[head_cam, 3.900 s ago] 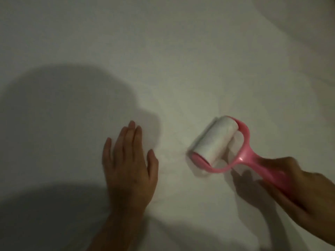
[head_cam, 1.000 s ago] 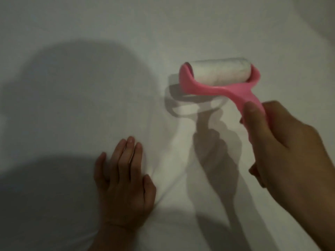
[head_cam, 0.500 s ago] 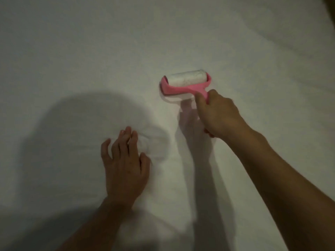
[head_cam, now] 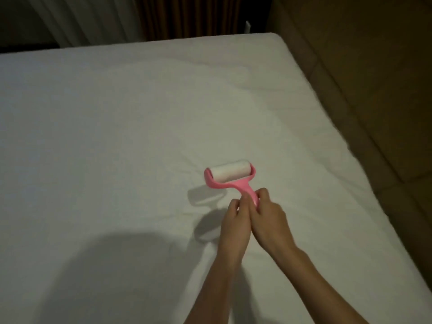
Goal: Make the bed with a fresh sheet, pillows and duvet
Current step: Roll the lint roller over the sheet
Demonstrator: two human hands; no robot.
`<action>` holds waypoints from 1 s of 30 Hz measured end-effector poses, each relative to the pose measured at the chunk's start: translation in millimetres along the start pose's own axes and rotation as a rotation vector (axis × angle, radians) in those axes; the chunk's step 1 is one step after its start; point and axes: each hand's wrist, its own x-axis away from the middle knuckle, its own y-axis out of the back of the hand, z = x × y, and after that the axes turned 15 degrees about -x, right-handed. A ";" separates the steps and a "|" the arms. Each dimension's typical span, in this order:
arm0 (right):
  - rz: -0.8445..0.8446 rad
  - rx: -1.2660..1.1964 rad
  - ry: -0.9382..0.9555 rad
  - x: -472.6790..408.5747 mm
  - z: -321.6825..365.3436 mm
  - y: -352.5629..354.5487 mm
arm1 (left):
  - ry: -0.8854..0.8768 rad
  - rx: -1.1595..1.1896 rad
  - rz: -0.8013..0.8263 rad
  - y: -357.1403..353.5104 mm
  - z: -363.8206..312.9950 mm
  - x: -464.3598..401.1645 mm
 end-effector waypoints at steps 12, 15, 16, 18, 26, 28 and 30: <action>-0.242 -0.020 -0.119 232.1 -68.6 40.4 | -0.141 -0.381 0.264 -59.7 54.0 198.9; -0.346 -0.092 -0.151 279.0 -96.4 45.6 | -0.230 -0.493 0.347 -83.3 71.8 232.3; -0.373 -0.101 -0.168 294.5 -108.3 47.4 | -0.250 -0.538 0.386 -92.5 79.3 243.5; -0.434 -0.120 -0.204 328.4 -134.0 53.2 | -0.274 -0.661 0.483 -112.0 94.3 269.2; -0.591 0.124 -0.356 447.8 -258.0 58.7 | -0.219 -0.892 0.845 -183.3 183.3 333.1; -0.642 0.048 -0.432 465.8 -286.2 54.5 | -0.141 -0.849 0.873 -201.1 201.0 346.1; -0.708 -0.025 -0.512 478.4 -315.1 48.0 | -0.114 -0.842 0.858 -218.1 211.8 357.8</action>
